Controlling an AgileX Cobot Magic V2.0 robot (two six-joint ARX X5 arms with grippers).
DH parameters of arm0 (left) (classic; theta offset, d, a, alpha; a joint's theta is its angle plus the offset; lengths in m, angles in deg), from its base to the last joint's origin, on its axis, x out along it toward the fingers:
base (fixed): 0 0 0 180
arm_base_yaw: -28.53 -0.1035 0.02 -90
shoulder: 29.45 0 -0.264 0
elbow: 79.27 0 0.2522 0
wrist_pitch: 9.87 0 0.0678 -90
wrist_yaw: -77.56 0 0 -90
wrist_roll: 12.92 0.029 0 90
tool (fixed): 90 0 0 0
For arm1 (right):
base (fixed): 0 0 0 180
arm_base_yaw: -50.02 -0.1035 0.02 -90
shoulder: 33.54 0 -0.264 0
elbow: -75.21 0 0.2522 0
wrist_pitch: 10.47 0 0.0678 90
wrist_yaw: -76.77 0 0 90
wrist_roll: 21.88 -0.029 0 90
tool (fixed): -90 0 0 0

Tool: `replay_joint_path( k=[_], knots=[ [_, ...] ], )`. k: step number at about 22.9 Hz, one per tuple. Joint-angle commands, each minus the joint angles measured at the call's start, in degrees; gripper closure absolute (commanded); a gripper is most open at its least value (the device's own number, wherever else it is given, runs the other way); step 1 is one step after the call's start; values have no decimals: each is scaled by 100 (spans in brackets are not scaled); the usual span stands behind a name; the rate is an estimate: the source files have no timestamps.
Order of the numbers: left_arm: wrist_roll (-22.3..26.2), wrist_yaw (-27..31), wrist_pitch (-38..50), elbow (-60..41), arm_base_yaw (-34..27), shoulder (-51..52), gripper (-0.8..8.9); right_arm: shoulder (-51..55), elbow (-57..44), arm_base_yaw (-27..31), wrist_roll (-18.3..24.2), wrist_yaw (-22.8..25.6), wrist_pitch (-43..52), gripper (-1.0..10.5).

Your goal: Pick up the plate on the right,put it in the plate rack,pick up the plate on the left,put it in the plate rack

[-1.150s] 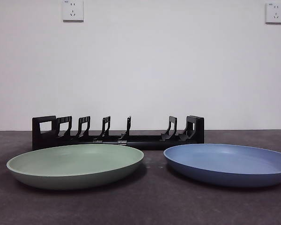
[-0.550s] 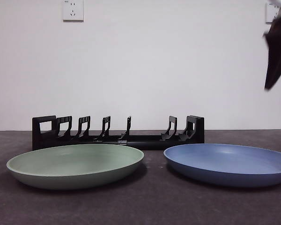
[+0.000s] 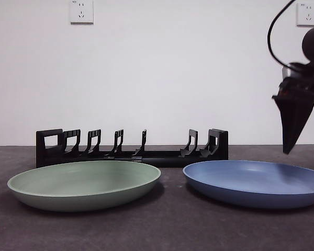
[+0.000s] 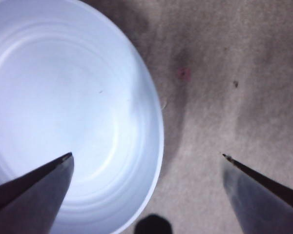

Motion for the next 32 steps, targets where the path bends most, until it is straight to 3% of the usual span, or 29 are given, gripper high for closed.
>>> replay_joint_path(
  k=[1, 6, 12, 16, 20, 27, 32],
  knots=[
    [70, 11, 42, 0, 24, -2, 198, -199, 4, -7, -17, 39, 101, 478],
    [68, 13, 46, 0, 24, -2, 198, -422, 2, -7, -15, 37, 229, 576],
    [68, 13, 50, 0, 24, -2, 198, -629, 2, -7, -15, 37, 273, 587],
    [68, 13, 50, 0, 24, -2, 198, -660, 2, -9, -17, 33, 328, 818],
    [68, 13, 48, 0, 24, -2, 198, -660, 2, -7, 0, -50, 372, 958],
    [109, 13, 7, 0, 37, -2, 198, -603, 81, 0, -4, -258, 271, 958],
    [538, 15, -17, 0, 125, -2, 197, 13, 728, 0, 92, -608, -417, 958]
  ],
)
